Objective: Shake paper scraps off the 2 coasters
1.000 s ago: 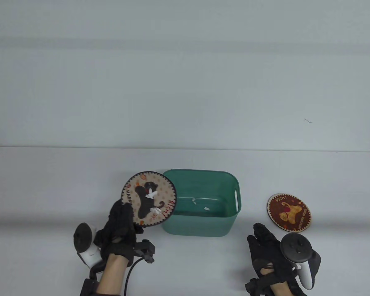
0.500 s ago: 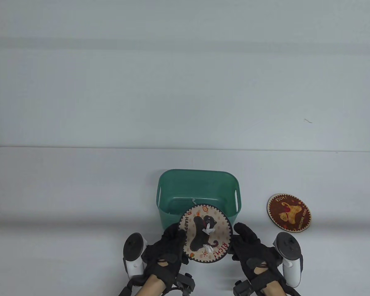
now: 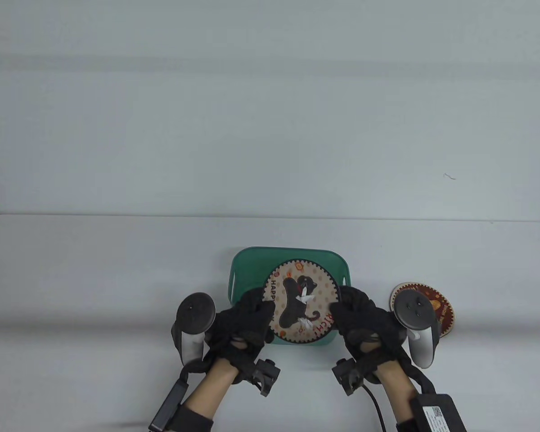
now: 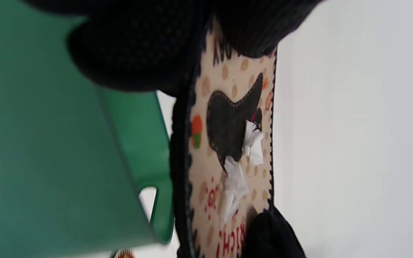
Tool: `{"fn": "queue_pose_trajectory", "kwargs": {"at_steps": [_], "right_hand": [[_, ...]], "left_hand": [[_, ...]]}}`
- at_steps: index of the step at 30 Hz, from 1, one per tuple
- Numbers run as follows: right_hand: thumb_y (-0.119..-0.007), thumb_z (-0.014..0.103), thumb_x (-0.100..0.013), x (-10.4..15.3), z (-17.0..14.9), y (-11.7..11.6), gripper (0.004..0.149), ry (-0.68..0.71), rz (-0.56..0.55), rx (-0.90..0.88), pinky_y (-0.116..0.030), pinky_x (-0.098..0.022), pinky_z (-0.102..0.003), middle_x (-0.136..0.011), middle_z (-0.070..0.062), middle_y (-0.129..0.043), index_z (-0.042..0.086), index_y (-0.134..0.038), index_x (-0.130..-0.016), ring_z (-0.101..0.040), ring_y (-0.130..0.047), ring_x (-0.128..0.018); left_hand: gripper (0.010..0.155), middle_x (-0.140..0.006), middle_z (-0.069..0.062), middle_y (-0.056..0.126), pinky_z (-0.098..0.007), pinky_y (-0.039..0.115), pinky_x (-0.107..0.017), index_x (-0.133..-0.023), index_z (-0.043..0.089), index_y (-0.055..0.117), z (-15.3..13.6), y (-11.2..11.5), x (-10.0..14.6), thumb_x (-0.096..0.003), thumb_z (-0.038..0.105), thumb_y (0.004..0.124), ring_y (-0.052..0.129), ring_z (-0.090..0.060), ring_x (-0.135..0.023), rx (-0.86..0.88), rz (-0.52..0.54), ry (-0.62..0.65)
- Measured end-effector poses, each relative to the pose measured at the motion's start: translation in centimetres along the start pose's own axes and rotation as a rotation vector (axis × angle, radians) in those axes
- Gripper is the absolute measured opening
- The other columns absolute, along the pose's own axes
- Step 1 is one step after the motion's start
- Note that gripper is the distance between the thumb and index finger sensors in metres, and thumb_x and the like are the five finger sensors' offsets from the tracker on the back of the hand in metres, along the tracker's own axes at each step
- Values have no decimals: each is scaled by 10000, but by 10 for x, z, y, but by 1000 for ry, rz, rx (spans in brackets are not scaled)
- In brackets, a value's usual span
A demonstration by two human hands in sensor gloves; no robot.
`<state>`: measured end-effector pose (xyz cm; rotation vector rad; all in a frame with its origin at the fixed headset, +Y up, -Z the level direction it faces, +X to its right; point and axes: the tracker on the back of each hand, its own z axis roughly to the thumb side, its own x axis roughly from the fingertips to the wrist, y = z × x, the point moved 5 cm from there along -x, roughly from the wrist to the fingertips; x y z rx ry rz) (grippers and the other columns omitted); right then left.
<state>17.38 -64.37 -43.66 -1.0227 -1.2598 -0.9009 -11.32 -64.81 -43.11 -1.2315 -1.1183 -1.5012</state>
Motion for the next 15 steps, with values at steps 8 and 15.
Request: {"fn": "queue_pose_trajectory", "kwargs": {"at_steps": [8, 15], "right_hand": [[-781, 269, -439, -43, 39, -4, 429, 23, -44, 107, -719, -491, -452, -732, -43, -863, 232, -616, -833, -240, -902, -574], [-791, 258, -436, -62, 48, -6, 421, 39, -62, 213, -691, -527, -458, -768, -32, -833, 258, -630, -825, -243, -872, -624]], "left_hand": [[428, -736, -130, 876, -286, 820, -160, -880, 195, 723, 15, -31, -38, -471, 299, 794, 960, -230, -283, -47, 52, -53], [427, -749, -132, 864, -293, 825, -179, -884, 200, 715, 5, -35, -56, -475, 302, 788, 962, -238, -307, -35, 57, -90]]}}
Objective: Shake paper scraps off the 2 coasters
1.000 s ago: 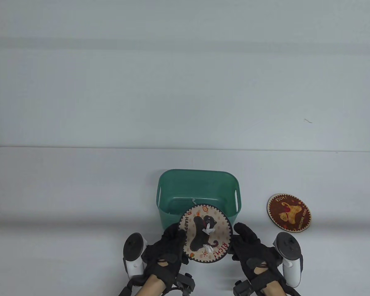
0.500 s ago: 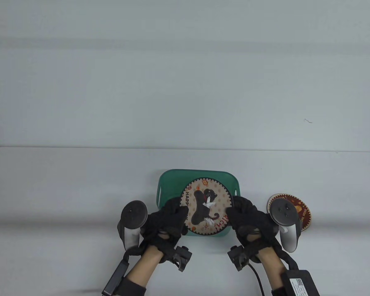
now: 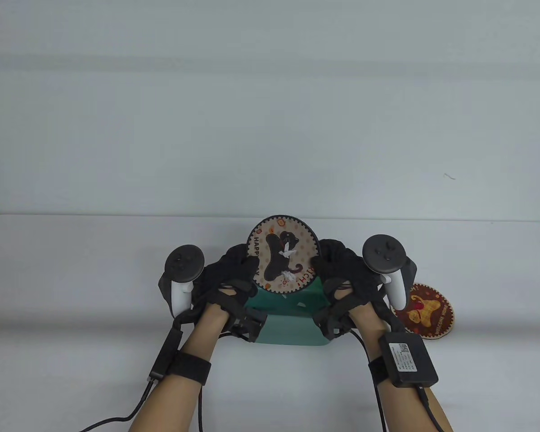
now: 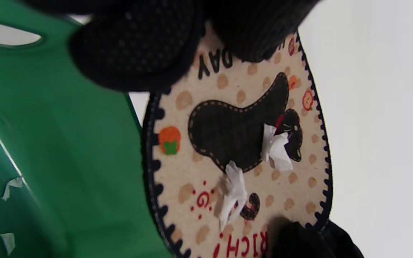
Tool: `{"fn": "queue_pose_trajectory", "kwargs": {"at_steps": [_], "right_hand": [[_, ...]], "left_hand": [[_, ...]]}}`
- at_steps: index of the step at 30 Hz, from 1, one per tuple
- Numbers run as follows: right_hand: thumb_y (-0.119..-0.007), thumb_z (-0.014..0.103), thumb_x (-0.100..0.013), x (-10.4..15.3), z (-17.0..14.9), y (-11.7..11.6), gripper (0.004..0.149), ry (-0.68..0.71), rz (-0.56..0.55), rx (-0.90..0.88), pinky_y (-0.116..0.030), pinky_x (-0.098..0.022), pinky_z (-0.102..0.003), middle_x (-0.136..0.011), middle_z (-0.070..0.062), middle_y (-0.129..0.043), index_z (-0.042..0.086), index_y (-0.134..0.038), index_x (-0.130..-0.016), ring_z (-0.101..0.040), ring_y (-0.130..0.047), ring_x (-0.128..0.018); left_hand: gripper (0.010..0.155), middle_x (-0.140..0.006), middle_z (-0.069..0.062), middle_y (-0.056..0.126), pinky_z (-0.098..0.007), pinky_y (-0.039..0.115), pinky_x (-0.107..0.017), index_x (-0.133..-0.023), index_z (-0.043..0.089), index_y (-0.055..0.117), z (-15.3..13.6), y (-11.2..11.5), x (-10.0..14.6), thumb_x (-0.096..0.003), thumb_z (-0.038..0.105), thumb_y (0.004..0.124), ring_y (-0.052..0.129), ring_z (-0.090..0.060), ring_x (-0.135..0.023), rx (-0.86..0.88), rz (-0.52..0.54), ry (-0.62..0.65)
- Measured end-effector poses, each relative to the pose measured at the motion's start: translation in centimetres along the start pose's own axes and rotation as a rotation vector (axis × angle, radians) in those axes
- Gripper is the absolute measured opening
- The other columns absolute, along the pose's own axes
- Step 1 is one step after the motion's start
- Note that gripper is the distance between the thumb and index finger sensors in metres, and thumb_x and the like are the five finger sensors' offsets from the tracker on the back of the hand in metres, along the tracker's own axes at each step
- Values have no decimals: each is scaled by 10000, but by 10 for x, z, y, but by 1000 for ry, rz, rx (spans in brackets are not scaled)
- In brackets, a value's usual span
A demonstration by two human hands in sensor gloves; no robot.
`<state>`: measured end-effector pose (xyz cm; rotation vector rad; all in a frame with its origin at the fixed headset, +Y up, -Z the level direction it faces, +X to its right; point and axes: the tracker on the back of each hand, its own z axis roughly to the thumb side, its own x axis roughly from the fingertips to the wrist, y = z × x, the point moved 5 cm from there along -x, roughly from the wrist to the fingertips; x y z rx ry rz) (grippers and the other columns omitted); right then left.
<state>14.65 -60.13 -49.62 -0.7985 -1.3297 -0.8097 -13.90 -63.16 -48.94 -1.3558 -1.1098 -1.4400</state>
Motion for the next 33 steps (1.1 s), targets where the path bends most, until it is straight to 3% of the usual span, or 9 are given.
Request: {"fn": "queue_pose_trajectory", "kwargs": {"at_steps": [8, 16, 19, 24, 26, 29, 31, 32, 33], "right_hand": [[-813, 264, -429, -12, -19, -6, 419, 3, 13, 184, -654, -552, -478, -782, -43, -820, 250, -652, -817, -273, -830, -674], [-790, 275, -434, -7, -22, -4, 489, 24, -16, 184, -618, -571, -476, -867, -70, -714, 243, -576, -872, -298, -739, -754], [-778, 290, -439, 17, -26, 16, 568, 37, -92, 137, -590, -586, -473, -914, -83, -634, 238, -477, -917, -310, -673, -801], [-768, 297, -443, 69, -52, 44, 559, 5, -154, 79, -597, -581, -471, -912, -88, -640, 230, -482, -919, -313, -681, -795], [-763, 301, -448, 88, -69, 45, 554, -20, -155, 67, -600, -581, -471, -912, -88, -644, 231, -484, -921, -313, -685, -795], [-759, 301, -450, 108, -96, 40, 535, -58, -148, 56, -606, -577, -472, -902, -90, -661, 225, -504, -914, -313, -698, -785], [-763, 296, -446, 118, -117, 33, 526, -75, -171, 51, -617, -568, -473, -888, -91, -681, 219, -521, -906, -315, -716, -770], [-763, 297, -448, 121, -128, 28, 526, -109, -155, 57, -619, -561, -478, -881, -102, -694, 210, -526, -910, -323, -724, -760], [-759, 302, -449, 122, -132, 24, 531, -134, -92, 62, -613, -568, -480, -887, -102, -685, 211, -517, -913, -323, -717, -767]], "left_hand": [[427, -867, -166, 770, -447, 850, -452, -887, 181, 708, -18, 9, -10, -480, 292, 777, 911, -412, -666, -30, -49, -40], [425, -877, -164, 761, -452, 830, -462, -886, 182, 705, -18, 7, -10, -480, 290, 770, 896, -417, -670, -73, -45, -33], [424, -872, -163, 765, -418, 830, -410, -888, 192, 700, -17, -2, -8, -486, 310, 764, 916, -392, -599, -94, -23, -27], [424, -799, -170, 823, -410, 838, -359, -880, 169, 707, -14, -11, -9, -483, 302, 772, 947, -373, -524, -105, 21, -24], [424, -799, -155, 823, -398, 842, -366, -884, 178, 696, -11, -7, -8, -488, 314, 764, 949, -358, -528, -239, -12, -14], [425, -795, -159, 829, -409, 848, -370, -874, 166, 706, -4, -11, -7, -478, 307, 769, 953, -369, -538, -208, 93, 36], [422, -781, -163, 837, -406, 850, -356, -872, 159, 708, -6, -2, -9, -480, 304, 772, 959, -365, -519, -252, -15, -11], [423, -805, -148, 816, -398, 846, -376, -885, 181, 685, -2, -3, -7, -490, 315, 758, 949, -359, -541, -293, -12, -2], [428, -820, -132, 806, -391, 849, -394, -889, 197, 674, 3, -10, -3, -488, 327, 747, 947, -347, -566, -282, 113, 41]]}}
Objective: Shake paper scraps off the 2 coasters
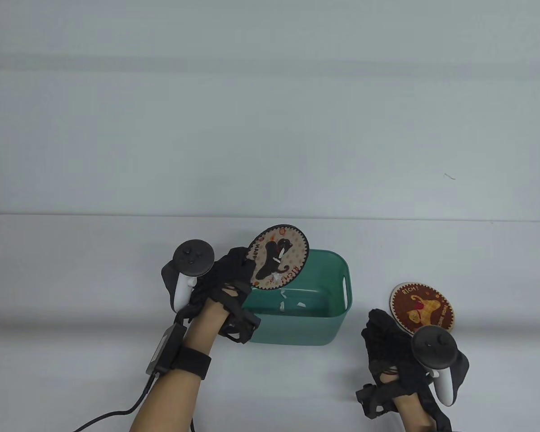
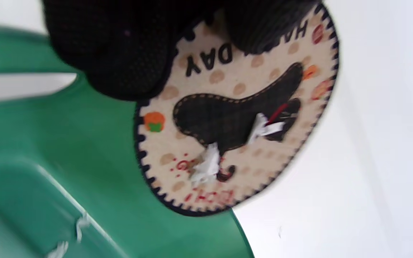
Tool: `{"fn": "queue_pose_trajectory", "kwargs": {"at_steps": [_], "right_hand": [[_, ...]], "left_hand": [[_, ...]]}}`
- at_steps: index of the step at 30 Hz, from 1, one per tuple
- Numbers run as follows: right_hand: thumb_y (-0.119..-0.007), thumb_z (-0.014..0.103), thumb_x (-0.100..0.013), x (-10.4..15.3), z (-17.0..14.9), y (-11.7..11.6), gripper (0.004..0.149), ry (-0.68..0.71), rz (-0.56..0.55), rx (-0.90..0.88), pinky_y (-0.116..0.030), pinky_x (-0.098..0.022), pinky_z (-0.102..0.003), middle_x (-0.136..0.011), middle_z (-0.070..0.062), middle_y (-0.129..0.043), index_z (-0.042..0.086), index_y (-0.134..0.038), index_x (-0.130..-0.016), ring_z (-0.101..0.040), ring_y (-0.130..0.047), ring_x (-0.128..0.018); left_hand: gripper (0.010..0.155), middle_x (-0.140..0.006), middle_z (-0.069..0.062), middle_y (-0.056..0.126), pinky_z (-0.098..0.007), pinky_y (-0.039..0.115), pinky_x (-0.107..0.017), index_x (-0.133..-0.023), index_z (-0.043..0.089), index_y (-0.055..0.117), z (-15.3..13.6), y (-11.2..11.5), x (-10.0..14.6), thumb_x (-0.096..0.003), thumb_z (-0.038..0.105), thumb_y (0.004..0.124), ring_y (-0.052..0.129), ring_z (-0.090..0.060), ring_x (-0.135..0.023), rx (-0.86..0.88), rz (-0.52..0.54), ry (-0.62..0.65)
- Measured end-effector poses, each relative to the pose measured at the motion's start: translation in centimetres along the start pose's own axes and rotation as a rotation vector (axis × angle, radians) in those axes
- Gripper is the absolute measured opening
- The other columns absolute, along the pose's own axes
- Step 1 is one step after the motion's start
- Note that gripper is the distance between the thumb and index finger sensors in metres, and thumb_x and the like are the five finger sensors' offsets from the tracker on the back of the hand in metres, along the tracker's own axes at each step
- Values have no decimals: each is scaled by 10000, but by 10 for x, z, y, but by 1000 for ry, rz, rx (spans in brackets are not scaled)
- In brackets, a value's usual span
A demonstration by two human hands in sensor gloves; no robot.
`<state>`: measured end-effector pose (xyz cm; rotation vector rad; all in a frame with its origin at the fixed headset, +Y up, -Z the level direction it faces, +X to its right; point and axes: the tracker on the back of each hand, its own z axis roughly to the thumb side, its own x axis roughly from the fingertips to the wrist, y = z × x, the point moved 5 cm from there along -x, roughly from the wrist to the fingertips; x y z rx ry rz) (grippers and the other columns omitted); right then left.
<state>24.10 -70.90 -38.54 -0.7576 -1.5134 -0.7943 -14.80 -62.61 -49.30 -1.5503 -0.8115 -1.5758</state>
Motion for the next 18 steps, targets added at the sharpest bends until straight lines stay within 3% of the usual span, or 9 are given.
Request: {"fn": "queue_pose_trajectory", "kwargs": {"at_steps": [2, 5, 7, 8, 10, 11, 13, 16, 18], "right_hand": [[-753, 309, -452, 1, 1, 3, 526, 13, 6, 32, -613, -571, -475, -889, -94, -682, 216, -517, -912, -317, -716, -770], [-753, 308, -450, 1, 7, 10, 513, 36, -28, 42, -617, -569, -476, -883, -91, -694, 216, -534, -904, -314, -725, -765], [-753, 308, -450, 2, 8, 12, 512, 41, -40, 39, -617, -570, -476, -882, -90, -696, 217, -536, -905, -314, -727, -764], [-752, 307, -450, 2, 8, 12, 509, 41, -39, 38, -617, -569, -477, -881, -90, -698, 214, -540, -903, -316, -728, -763], [-752, 308, -451, 2, 8, 13, 509, 42, -37, 38, -617, -569, -477, -881, -91, -698, 215, -539, -904, -315, -727, -764], [-751, 309, -451, 2, 8, 13, 510, 41, -37, 38, -616, -570, -477, -881, -91, -698, 217, -538, -905, -315, -727, -764], [-750, 310, -451, 2, 7, 14, 507, 38, -39, 38, -616, -570, -477, -881, -91, -698, 216, -540, -903, -315, -727, -764], [-748, 311, -452, 1, 6, 15, 506, 33, -39, 34, -617, -569, -477, -880, -92, -700, 215, -541, -903, -315, -728, -763], [-747, 311, -452, 1, 5, 14, 502, 30, -37, 32, -617, -568, -477, -878, -93, -702, 213, -545, -901, -316, -729, -762]], "left_hand": [[427, -803, -158, 824, -418, 850, -382, -872, 165, 701, 3, -2, 1, -472, 302, 766, 951, -376, -556, 74, 65, 14], [426, -820, -146, 802, -396, 849, -390, -890, 172, 668, 2, 20, 0, -498, 317, 746, 947, -355, -559, -90, -232, -67], [427, -808, -148, 826, -409, 861, -390, -871, 168, 702, 8, 6, 2, -473, 311, 761, 957, -370, -566, -64, 4, -1], [424, -777, -177, 848, -431, 863, -365, -852, 133, 727, 10, 5, 0, -461, 287, 782, 966, -393, -538, -23, 27, 8], [422, -786, -163, 831, -406, 859, -367, -869, 147, 698, 8, 21, -2, -482, 304, 764, 962, -367, -534, -111, -209, -66], [430, -858, -137, 752, -402, 831, -439, -906, 184, 623, 13, 15, 1, -510, 317, 722, 911, -365, -619, -129, -166, -37], [426, -769, -155, 858, -407, 882, -359, -843, 148, 728, 26, -7, 4, -450, 304, 778, 985, -367, -528, -91, 170, 84], [423, -834, -144, 784, -400, 845, -416, -890, 161, 651, 22, 18, 0, -505, 314, 739, 935, -362, -589, -154, -240, -44], [425, -818, -139, 811, -405, 858, -408, -870, 168, 685, 30, 0, 5, -476, 315, 751, 949, -364, -588, -146, 60, 49]]}}
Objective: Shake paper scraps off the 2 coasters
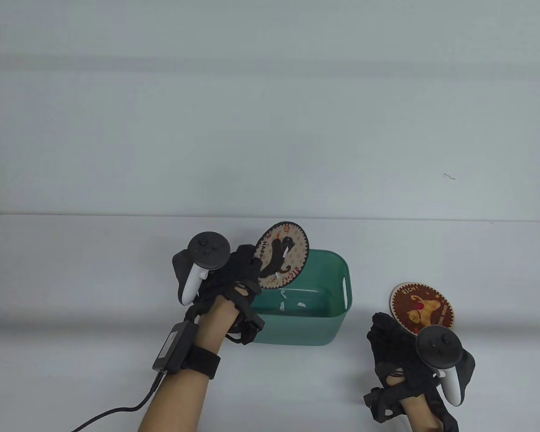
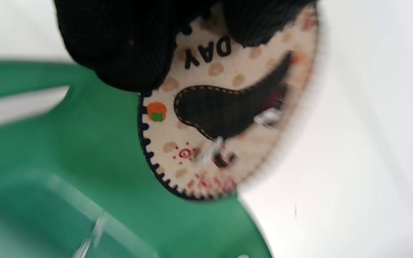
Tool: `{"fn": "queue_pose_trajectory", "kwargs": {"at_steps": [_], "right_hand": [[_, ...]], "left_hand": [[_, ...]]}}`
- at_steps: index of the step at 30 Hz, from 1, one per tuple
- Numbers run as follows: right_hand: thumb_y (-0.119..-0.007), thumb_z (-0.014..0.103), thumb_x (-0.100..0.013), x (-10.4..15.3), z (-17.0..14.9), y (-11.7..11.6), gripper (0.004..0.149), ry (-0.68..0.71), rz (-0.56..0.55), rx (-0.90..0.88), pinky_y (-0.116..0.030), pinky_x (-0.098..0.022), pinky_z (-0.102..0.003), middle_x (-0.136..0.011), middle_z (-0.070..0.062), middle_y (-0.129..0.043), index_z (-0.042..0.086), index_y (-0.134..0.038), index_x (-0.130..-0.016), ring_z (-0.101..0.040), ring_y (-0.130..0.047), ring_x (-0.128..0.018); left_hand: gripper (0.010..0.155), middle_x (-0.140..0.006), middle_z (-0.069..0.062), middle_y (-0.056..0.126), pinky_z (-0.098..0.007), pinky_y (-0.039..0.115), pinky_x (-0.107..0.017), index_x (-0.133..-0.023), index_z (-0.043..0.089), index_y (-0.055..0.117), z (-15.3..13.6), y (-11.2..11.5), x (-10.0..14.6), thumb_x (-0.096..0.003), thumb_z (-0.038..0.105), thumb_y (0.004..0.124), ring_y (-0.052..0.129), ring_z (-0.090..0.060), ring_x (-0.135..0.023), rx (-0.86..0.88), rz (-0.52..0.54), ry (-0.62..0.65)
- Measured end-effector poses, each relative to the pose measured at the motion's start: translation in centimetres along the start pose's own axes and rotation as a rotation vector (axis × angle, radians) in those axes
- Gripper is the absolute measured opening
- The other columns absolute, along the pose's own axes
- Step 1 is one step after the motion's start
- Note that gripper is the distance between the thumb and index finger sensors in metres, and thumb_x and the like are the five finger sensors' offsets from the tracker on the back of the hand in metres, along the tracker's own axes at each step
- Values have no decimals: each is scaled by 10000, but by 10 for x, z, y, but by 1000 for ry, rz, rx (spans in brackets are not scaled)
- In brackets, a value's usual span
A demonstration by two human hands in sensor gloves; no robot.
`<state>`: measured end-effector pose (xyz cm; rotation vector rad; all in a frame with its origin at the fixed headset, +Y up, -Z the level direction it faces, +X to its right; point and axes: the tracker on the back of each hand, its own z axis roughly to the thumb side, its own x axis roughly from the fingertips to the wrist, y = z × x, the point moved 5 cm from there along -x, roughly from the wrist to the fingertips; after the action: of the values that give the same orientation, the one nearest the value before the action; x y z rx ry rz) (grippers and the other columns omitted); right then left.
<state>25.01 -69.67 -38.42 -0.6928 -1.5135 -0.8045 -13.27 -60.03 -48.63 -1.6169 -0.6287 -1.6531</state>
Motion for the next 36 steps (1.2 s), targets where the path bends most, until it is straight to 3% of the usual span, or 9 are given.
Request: {"fn": "queue_pose_trajectory", "kwargs": {"at_steps": [4, 7, 9, 12, 18, 21, 24, 27, 36], "right_hand": [[-744, 312, -452, 0, 0, -1, 499, -1, 6, 2, -618, -567, -478, -875, -93, -706, 211, -550, -900, -317, -732, -759], [-743, 314, -453, 0, 0, -1, 497, -2, 11, 1, -618, -567, -479, -874, -94, -708, 210, -551, -900, -318, -733, -759], [-742, 314, -453, -1, 0, -1, 497, -2, 15, 1, -619, -566, -479, -873, -94, -710, 210, -552, -900, -318, -735, -757], [-742, 315, -452, -1, -1, -1, 492, -3, 18, 0, -620, -564, -480, -869, -97, -715, 206, -560, -896, -320, -738, -753], [-739, 320, -453, -1, -1, -1, 513, -4, 20, -3, -619, -566, -478, -873, -96, -707, 203, -529, -907, -319, -735, -756], [-738, 319, -453, -2, -2, -2, 520, -9, 23, -5, -616, -567, -479, -875, -100, -703, 198, -518, -910, -321, -731, -757], [-738, 321, -454, -2, -2, -2, 518, -13, 28, 2, -616, -568, -479, -876, -101, -702, 200, -521, -908, -320, -730, -759], [-738, 320, -454, -2, -2, -3, 517, -13, 30, 6, -615, -568, -480, -876, -100, -702, 199, -522, -908, -321, -729, -760], [-742, 339, -457, -15, 73, 4, 488, 183, -71, 165, -573, -609, -488, -932, -98, -628, 265, -565, -906, -323, -664, -817]], "left_hand": [[422, -814, -147, 795, -397, 847, -406, -884, 151, 654, -3, 19, -3, -505, 316, 740, 940, -355, -577, -47, -308, -64], [417, -690, -201, 911, -429, 887, -290, -802, 90, 782, 5, 1, -4, -432, 278, 823, 1012, -387, -442, -6, -3, 33], [415, -740, -160, 854, -389, 866, -343, -848, 127, 704, -1, 23, -4, -486, 316, 773, 982, -336, -497, -112, -332, -61], [422, -767, -163, 856, -423, 868, -370, -844, 136, 727, 7, 3, -3, -460, 303, 781, 973, -378, -542, -96, -9, 45], [421, -732, -183, 893, -429, 889, -325, -832, 121, 753, 6, 6, -4, -449, 289, 800, 1008, -382, -491, -98, -25, 40], [423, -790, -156, 842, -405, 871, -359, -875, 158, 697, 1, 27, -4, -487, 310, 767, 983, -357, -526, -188, -355, -56], [422, -749, -178, 892, -432, 889, -338, -836, 125, 759, 9, 5, -6, -449, 288, 798, 1005, -390, -507, -97, -38, 41], [423, -779, -165, 854, -412, 877, -359, -872, 150, 709, -1, 26, -5, -483, 304, 770, 988, -368, -528, -161, -351, -74], [425, -746, -162, 880, -400, 888, -327, -853, 137, 728, 1, 18, -2, -465, 304, 776, 1007, -354, -489, -74, -163, 0]]}}
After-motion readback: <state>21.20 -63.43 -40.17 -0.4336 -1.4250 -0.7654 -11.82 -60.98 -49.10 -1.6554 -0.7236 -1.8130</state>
